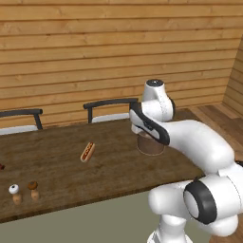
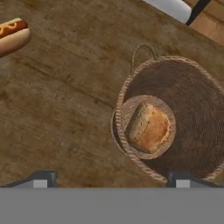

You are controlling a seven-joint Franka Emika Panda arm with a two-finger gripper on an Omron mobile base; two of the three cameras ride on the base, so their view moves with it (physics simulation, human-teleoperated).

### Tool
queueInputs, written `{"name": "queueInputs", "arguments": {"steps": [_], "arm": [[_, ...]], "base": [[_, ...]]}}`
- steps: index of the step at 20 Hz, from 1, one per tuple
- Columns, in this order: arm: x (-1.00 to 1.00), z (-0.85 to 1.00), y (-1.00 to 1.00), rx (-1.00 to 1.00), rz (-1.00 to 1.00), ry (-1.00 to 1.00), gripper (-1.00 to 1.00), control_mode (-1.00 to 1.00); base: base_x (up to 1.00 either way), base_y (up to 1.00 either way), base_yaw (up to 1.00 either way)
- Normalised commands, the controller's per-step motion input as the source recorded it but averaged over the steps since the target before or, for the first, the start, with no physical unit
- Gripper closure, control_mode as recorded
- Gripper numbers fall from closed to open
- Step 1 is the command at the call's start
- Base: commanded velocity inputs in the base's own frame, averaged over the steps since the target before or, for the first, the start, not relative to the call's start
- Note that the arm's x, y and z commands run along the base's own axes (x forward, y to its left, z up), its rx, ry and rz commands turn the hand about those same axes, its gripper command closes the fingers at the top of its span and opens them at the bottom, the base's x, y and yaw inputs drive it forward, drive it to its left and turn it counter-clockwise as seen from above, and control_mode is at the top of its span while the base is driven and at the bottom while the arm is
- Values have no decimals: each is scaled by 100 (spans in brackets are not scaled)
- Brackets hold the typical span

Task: Open the cabinet, pick up the bread from the cabinet and place it in the basket. Then move the basket to the dining counter.

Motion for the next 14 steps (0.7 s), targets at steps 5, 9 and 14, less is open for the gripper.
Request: {"name": "queueInputs", "arguments": {"steps": [5, 9, 14], "arm": [[-100, 47, 0, 1, -26, 3, -100, -100], [-100, 37, 4, 4, -28, 0, -100, -100], [-71, 15, 62, 0, -14, 1, -100, -100]], "base": [[0, 0, 0], [0, 0, 0], [0, 0, 0]]}}
